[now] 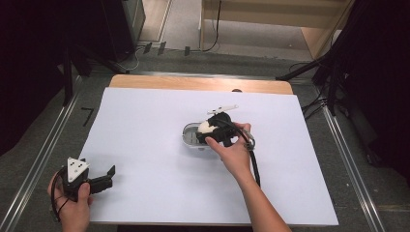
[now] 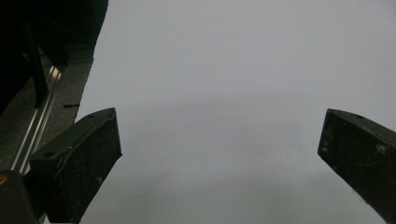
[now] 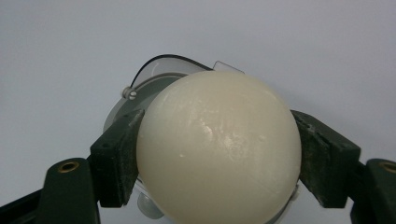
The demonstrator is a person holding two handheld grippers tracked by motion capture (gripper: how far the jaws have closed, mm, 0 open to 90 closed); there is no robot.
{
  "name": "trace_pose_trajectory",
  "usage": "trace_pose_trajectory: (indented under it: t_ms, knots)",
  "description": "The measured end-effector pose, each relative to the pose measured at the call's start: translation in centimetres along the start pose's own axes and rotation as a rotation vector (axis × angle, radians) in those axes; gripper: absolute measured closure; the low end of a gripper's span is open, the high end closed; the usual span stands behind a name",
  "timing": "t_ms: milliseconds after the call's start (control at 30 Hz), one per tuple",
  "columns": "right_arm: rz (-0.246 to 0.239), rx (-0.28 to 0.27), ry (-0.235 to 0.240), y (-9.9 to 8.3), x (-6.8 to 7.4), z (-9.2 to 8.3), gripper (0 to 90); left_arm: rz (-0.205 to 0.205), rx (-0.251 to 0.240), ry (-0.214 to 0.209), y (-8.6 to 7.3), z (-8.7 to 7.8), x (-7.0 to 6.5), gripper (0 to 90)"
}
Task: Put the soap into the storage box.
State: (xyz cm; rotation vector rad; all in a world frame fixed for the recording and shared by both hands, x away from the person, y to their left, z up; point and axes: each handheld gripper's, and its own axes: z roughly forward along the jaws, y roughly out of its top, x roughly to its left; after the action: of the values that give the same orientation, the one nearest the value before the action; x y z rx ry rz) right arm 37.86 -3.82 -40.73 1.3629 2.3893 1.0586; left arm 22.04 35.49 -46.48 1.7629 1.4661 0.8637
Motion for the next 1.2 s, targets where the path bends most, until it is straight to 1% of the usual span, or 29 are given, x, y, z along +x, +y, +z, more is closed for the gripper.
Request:
trace_pose_trajectory:
  t_ms: [167, 533, 900, 1200]
  knots:
    - [0.001, 0.005, -0.001, 0.2, 0.0, 0.5, 24.9, 0.0, 0.0, -0.001, 0.0, 0.0, 0.0, 0.0]
    - [0.029, 0.024, -0.011, 0.4, 0.2, 1.6, 24.9, 0.001, 0.0, -0.001, 0.0, 0.0, 0.0, 0.0]
    - [0.033, 0.046, -0.013, 0.3, 0.5, 2.5, 24.8, -0.001, 0.001, -0.002, 0.0, 0.0, 0.0, 0.0]
    - [0.035, 0.056, -0.014, 0.2, 0.7, 2.8, 24.8, -0.001, 0.001, -0.003, 0.0, 0.0, 0.0, 0.0]
